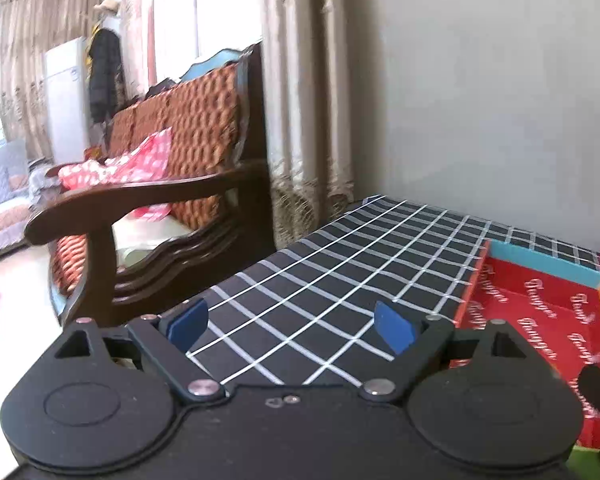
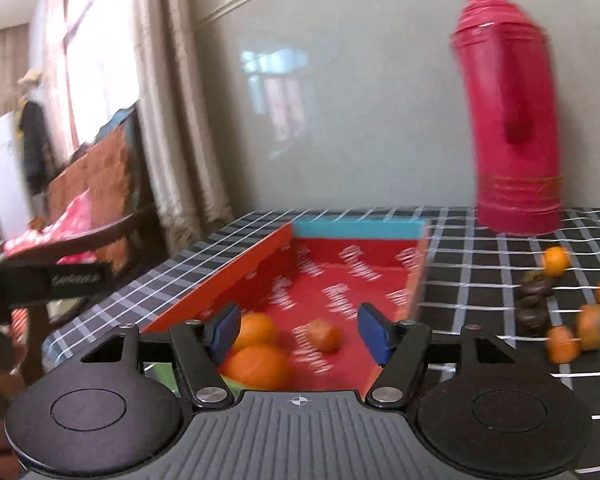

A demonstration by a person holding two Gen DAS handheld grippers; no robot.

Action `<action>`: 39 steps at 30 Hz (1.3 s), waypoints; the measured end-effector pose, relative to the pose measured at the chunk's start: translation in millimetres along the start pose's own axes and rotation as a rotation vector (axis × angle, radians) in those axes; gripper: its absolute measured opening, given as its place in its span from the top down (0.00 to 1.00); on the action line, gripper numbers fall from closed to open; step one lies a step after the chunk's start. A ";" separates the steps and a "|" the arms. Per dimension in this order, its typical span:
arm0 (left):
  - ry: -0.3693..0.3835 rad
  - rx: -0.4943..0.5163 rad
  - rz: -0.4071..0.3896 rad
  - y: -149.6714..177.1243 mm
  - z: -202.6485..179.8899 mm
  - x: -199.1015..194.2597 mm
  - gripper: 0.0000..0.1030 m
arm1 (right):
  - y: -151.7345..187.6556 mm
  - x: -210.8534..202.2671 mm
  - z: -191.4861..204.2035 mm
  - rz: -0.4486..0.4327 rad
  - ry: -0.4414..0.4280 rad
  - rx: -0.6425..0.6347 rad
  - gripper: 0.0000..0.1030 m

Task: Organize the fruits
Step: 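Open the right gripper to release the orange into the box, then grasp the second orange carrot piece with the left gripper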

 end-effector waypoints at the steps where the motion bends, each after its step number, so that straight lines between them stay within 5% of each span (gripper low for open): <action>1: 0.016 0.011 -0.014 0.3 -4.8 -4.3 0.19 | -2.3 -4.1 -4.5 -0.011 0.016 0.008 0.34; 13: 0.260 0.143 -0.090 19.3 -94.6 -58.8 0.18 | -18.7 -72.9 -96.0 -0.141 0.486 0.137 0.00; 22: 0.475 0.304 -0.124 57.1 -171.7 -102.3 0.19 | -14.9 -127.6 -149.2 -0.139 0.906 0.153 0.00; 39: 0.621 0.422 0.025 100.8 -267.9 -112.6 0.53 | -19.7 -190.0 -181.5 -0.244 0.896 0.158 0.00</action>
Point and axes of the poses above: each gripper's, at about its wrist camera, not at the fingertips, and x roughly the way its jaws point, z to its left, y to its underside, the point moved 3 cm from there along x, roughly the way its jaws point, and after that the axes turned 5 degrees about -y, right-handed, at the moved point
